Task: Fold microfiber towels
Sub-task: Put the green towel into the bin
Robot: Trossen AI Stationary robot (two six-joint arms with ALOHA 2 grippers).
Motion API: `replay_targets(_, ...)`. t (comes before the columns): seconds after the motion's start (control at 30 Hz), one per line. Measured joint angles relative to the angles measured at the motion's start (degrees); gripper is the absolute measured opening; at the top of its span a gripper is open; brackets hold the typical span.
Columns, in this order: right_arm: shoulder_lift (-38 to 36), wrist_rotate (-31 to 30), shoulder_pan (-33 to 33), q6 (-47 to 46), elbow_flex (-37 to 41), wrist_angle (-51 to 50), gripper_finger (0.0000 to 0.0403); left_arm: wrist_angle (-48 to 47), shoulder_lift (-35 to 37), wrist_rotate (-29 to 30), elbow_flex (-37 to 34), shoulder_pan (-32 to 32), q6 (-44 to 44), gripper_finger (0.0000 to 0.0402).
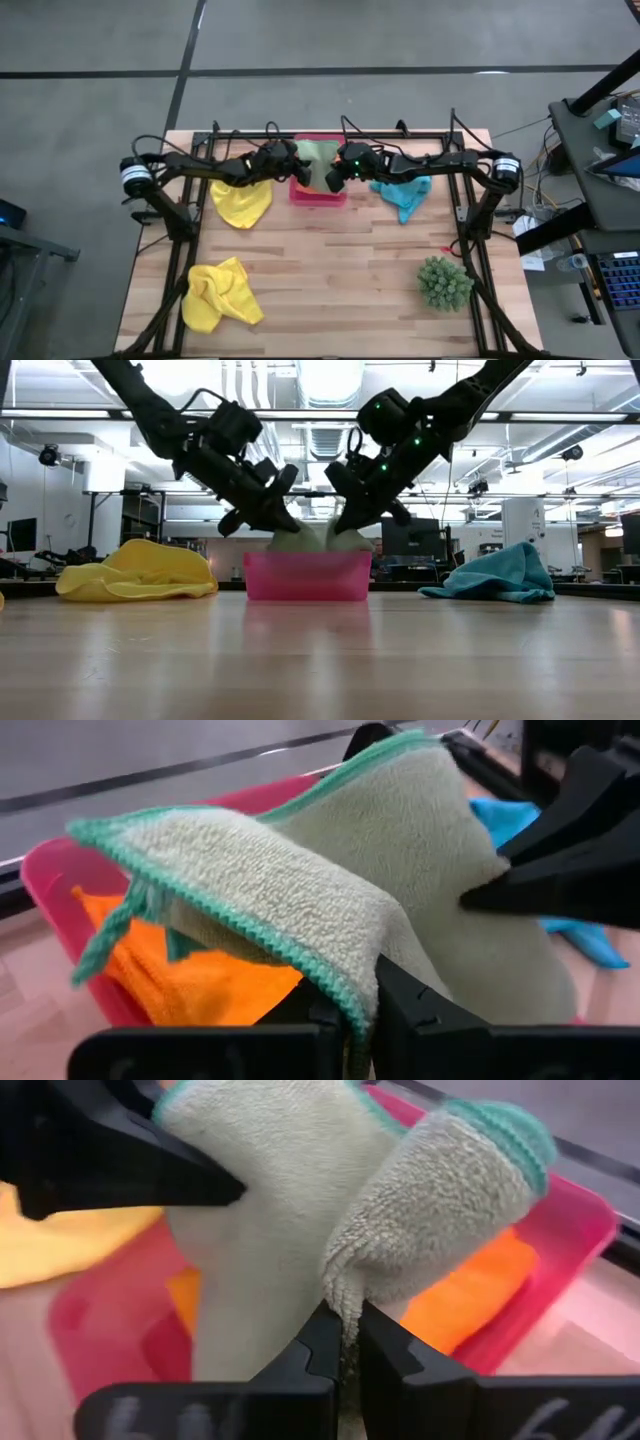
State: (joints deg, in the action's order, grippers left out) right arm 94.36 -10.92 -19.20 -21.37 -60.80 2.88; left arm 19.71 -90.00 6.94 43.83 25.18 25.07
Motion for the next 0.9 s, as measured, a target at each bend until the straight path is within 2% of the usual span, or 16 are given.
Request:
replay_targets(0.2, 0.58, -2.61, -0.50, 0.55, 0.02, -0.29, 0.0009, -7.56, 0.48, 0.10, 0.78, 1.46, -0.01, 0.0008)
replay_targets(0.4, 2.65, -2.66, -0.94, 0.41, 0.04, 1.87, 0.0009, -8.77, 0.57, 0.21, 1.56, 1.93, -0.23, 0.0013)
replay_targets(0.9, 3.90, -5.54, -1.09, 0.71, 0.11, 0.50, 0.0012, -13.39, 0.56, 0.46, 2.64, 2.13, 0.11, 0.0112)
